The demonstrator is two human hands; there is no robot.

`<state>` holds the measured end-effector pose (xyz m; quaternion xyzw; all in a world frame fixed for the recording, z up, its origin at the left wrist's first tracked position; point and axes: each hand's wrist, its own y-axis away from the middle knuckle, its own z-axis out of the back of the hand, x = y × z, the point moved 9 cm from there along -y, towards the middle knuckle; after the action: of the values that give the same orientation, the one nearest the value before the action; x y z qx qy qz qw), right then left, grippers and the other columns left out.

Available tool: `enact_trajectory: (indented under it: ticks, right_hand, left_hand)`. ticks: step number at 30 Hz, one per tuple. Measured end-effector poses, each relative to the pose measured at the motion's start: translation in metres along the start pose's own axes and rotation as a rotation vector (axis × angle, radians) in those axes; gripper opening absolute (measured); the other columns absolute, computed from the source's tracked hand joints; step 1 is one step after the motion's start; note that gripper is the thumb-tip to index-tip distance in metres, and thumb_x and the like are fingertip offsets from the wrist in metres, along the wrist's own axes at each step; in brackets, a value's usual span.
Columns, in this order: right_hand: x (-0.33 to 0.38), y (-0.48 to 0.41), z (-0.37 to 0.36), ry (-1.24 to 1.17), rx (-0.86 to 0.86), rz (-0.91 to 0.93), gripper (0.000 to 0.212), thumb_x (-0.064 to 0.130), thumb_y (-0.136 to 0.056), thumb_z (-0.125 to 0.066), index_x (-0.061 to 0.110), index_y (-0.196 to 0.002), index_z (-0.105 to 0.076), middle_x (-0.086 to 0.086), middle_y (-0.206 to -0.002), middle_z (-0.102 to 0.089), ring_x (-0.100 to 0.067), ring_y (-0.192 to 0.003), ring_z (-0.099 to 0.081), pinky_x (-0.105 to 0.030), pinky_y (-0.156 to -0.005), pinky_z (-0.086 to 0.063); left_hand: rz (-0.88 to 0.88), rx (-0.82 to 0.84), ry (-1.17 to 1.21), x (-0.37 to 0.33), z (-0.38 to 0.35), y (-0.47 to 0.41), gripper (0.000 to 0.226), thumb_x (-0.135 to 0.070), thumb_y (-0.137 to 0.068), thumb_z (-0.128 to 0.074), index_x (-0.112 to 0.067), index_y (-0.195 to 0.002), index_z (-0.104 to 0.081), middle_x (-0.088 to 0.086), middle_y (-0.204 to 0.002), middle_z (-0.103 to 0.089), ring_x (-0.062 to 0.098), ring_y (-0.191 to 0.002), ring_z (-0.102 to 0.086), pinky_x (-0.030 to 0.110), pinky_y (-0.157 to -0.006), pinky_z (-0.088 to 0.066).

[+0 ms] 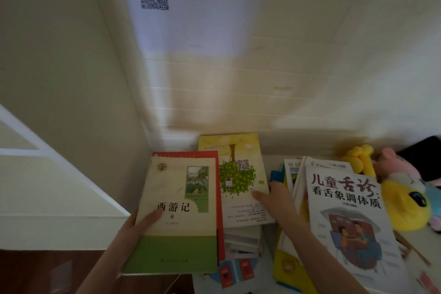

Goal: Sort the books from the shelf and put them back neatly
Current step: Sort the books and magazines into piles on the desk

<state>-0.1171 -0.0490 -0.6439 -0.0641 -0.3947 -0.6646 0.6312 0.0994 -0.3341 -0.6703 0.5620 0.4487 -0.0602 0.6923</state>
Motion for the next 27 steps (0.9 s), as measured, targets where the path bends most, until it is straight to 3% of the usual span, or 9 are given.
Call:
enact_trajectory:
  ticks: [4, 9, 11, 14, 18, 20, 23, 25, 27]
  right_hand:
    - [0.047, 0.024, 0.027, -0.002, -0.064, 0.147, 0.017, 0.02, -0.092, -0.06, 0.009, -0.105, -0.061, 0.0, -0.092, -0.063, -0.004, -0.071, -0.054, -0.016, -0.054, -0.038]
    - [0.084, 0.059, 0.094, 0.092, -0.187, 0.268, 0.021, 0.02, -0.093, -0.057, 0.019, -0.112, -0.065, -0.003, -0.09, -0.07, -0.018, -0.076, -0.063, -0.024, -0.06, -0.043]
    - [0.091, 0.075, 0.127, 0.16, -0.27, 0.318, 0.027, 0.02, -0.092, -0.058, 0.02, -0.119, -0.065, -0.005, -0.091, -0.07, -0.023, -0.078, -0.063, -0.032, -0.065, -0.048]
    - [0.101, 0.102, 0.173, 0.162, -0.465, 0.414, 0.027, 0.02, -0.09, -0.063, 0.019, -0.117, -0.066, -0.007, -0.087, -0.069, -0.026, -0.074, -0.06, -0.037, -0.065, -0.048]
    - [0.113, 0.124, 0.179, 0.121, -0.687, 0.662, 0.019, 0.008, -0.084, -0.069, 0.01, -0.104, -0.071, -0.002, -0.074, -0.067, -0.019, -0.06, -0.058, -0.028, -0.057, -0.046]
    - [0.106, 0.112, 0.141, 0.065, -0.583, 0.791, 0.025, -0.003, -0.08, -0.068, 0.014, -0.098, -0.071, 0.006, -0.088, -0.069, -0.002, -0.074, -0.061, -0.013, -0.07, -0.048]
    - [0.07, 0.072, 0.051, 0.143, -0.257, 0.901, 0.035, -0.007, -0.076, -0.062, 0.023, -0.094, -0.067, 0.004, -0.115, -0.066, -0.003, -0.115, -0.051, -0.028, -0.11, -0.035]
    - [0.037, 0.052, 0.008, 0.21, -0.156, 0.93, 0.028, -0.001, -0.075, -0.055, 0.02, -0.089, -0.068, 0.015, -0.121, -0.064, -0.001, -0.124, -0.045, -0.023, -0.118, -0.014]
    - [0.017, 0.036, -0.004, 0.077, -0.112, 0.896, 0.037, -0.005, -0.07, -0.064, 0.027, -0.088, -0.06, 0.033, -0.12, -0.057, 0.007, -0.125, -0.046, -0.021, -0.119, -0.008]
  left_hand:
    - [0.022, 0.05, -0.01, 0.0, -0.008, 0.001, 0.067, -0.039, -0.06, -0.085, -0.014, -0.118, -0.06, 0.016, -0.096, -0.074, 0.041, -0.085, -0.07, 0.057, -0.084, -0.053]
    - [0.016, 0.079, -0.034, -0.002, -0.023, 0.006, 0.112, -0.059, -0.01, -0.088, -0.02, -0.11, -0.059, 0.013, -0.092, -0.074, 0.038, -0.081, -0.071, 0.051, -0.075, -0.057]
    - [0.013, 0.074, -0.05, -0.003, -0.024, 0.005, 0.115, -0.062, -0.007, -0.087, -0.021, -0.11, -0.059, 0.012, -0.092, -0.074, 0.038, -0.082, -0.071, 0.053, -0.076, -0.057]
    - [0.008, 0.113, -0.026, -0.008, -0.036, 0.006, 0.104, -0.056, -0.022, -0.089, -0.019, -0.113, -0.057, 0.014, -0.096, -0.074, 0.039, -0.085, -0.07, 0.053, -0.078, -0.056]
    - [0.008, 0.095, -0.039, -0.014, -0.058, 0.004, 0.052, -0.033, -0.077, -0.076, -0.014, -0.12, -0.054, 0.015, -0.102, -0.071, 0.036, -0.087, -0.069, 0.048, -0.076, -0.056]
    - [0.007, 0.088, -0.124, -0.014, -0.064, 0.0, 0.047, -0.033, -0.084, -0.068, -0.014, -0.124, -0.052, 0.015, -0.108, -0.069, 0.036, -0.093, -0.068, 0.052, -0.085, -0.054]
    - [0.044, 0.143, -0.215, -0.013, -0.069, -0.008, 0.038, -0.03, -0.095, -0.054, -0.003, -0.122, -0.053, 0.026, -0.118, -0.06, 0.038, -0.102, -0.062, 0.053, -0.091, -0.05]
    - [0.092, 0.161, -0.114, -0.01, -0.068, -0.01, 0.034, -0.031, -0.099, -0.046, -0.001, -0.11, -0.058, 0.028, -0.116, -0.061, 0.037, -0.095, -0.062, 0.047, -0.08, -0.052]
    - [0.113, 0.186, -0.082, -0.004, -0.065, -0.009, 0.04, -0.042, -0.099, -0.04, -0.009, -0.107, -0.062, 0.021, -0.108, -0.067, 0.034, -0.095, -0.065, 0.041, -0.077, -0.052]
